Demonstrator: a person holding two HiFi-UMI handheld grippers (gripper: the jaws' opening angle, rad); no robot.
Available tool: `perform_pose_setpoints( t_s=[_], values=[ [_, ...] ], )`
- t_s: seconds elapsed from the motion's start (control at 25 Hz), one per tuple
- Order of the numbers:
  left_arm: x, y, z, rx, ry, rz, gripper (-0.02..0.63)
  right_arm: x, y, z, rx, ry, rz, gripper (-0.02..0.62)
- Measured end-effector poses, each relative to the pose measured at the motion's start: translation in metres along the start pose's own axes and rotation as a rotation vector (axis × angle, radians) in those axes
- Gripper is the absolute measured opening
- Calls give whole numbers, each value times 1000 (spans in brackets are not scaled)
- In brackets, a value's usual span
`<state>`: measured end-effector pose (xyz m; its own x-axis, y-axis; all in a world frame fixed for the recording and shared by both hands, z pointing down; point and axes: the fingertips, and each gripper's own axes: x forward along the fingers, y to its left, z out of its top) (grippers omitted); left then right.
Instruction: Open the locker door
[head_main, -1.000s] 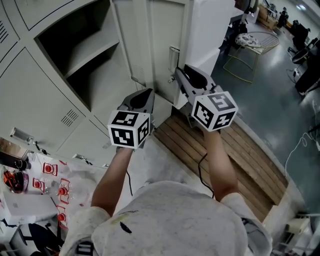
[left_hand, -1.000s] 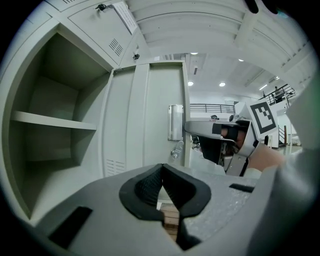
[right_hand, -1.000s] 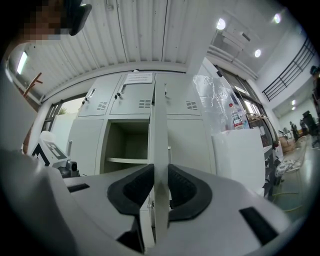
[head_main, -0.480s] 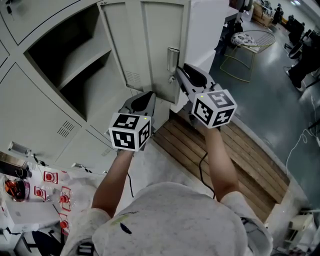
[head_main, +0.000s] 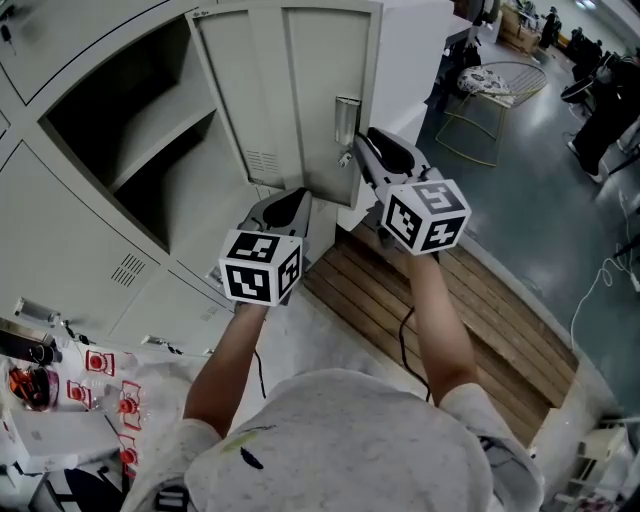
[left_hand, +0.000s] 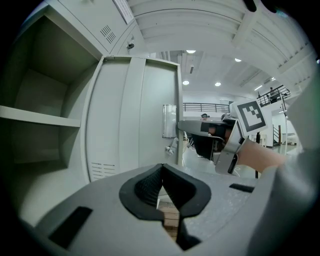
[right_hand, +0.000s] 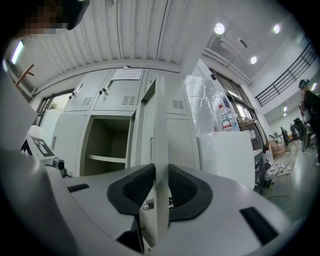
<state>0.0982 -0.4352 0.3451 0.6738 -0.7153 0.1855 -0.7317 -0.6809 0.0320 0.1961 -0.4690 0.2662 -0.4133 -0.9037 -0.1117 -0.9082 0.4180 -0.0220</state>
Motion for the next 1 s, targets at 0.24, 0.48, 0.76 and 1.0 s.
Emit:
perform_pose_setpoints(
  t_s=[0.24,0.48,0.76,1.0],
  values=[
    [-3,3,-1,0,4,11,6,1,-4,0,10,5,-17,87],
    [-9,4,-4,-3,8,21,7,-1,-1,0,29,1,-23,99],
    [-15,-3,-6,-5,11,25,7,-14,-2,4,26,-6,-47,103],
    [-22,-12,-6,-5,7,30,6,-27,8,5,17,1,-39,100]
  ],
)
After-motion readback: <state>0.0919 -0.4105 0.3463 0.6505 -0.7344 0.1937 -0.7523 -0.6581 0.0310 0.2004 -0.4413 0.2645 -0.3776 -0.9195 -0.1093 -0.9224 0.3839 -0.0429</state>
